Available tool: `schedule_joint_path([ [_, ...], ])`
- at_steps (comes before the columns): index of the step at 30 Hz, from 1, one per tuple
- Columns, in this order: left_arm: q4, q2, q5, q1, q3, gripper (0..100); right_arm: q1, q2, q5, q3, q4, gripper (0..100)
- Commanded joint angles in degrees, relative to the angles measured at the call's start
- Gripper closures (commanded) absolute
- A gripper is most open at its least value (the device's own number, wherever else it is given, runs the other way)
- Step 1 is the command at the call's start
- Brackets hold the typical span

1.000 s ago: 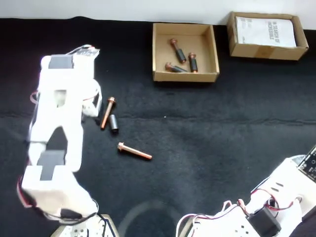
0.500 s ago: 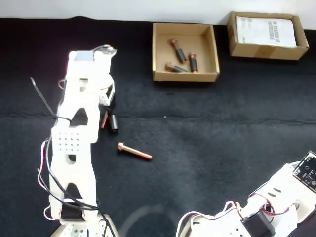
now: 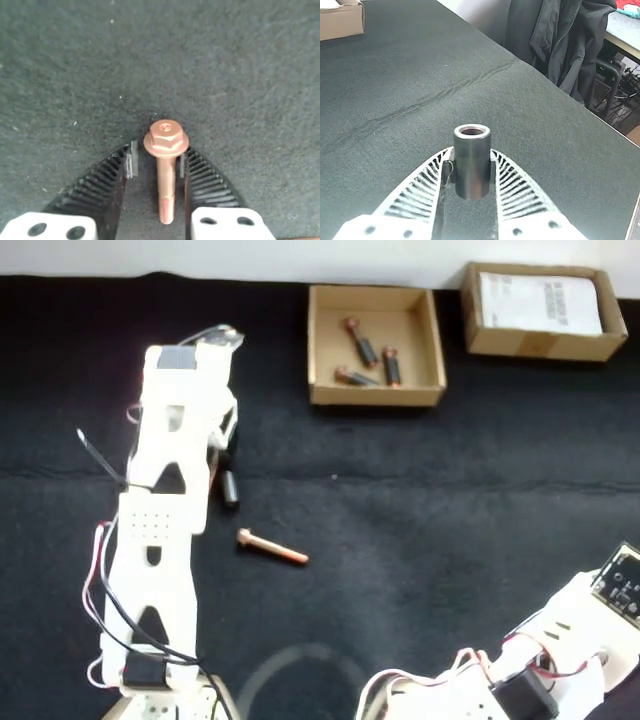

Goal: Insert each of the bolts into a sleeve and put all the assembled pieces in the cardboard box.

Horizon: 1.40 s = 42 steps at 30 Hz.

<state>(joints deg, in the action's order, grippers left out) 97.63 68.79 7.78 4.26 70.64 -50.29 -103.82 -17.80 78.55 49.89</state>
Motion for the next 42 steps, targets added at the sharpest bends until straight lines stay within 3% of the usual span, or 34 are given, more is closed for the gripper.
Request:
schedule_joint_path([
  [1,-0.44,0.22,0.35,-0.92,1.54,100,-0.31,-1.1,-0.79,-0.04,-1.36,98.9],
  [8,-0.35,-0.22,0.35,-0.4,1.71,99,3.21,-1.01,-0.97,2.15,-1.45,99.0],
  [18,3.6,-14.73,-0.53,0.84,5.41,99,21.32,-1.01,-0.44,6.64,-1.45,99.0],
  [22,3.6,-22.64,-9.05,0.75,5.58,99,30.55,-1.01,0.09,9.27,-1.45,99.1],
  [26,3.69,-29.76,-16.18,0.48,5.14,99,37.41,-1.01,8.53,10.07,-1.45,99.1],
  [31,3.78,-35.91,-18.64,-1.27,5.05,99,49.71,-1.01,20.04,10.24,-1.54,99.1],
  [37,4.04,-44.53,-18.64,-4.44,3.65,99,60.7,-1.01,24.0,10.59,-5.76,99.1],
  [42,4.04,-60.44,-18.46,-7.69,-13.05,99,63.96,-1.01,23.82,15.16,-14.11,99.1],
])
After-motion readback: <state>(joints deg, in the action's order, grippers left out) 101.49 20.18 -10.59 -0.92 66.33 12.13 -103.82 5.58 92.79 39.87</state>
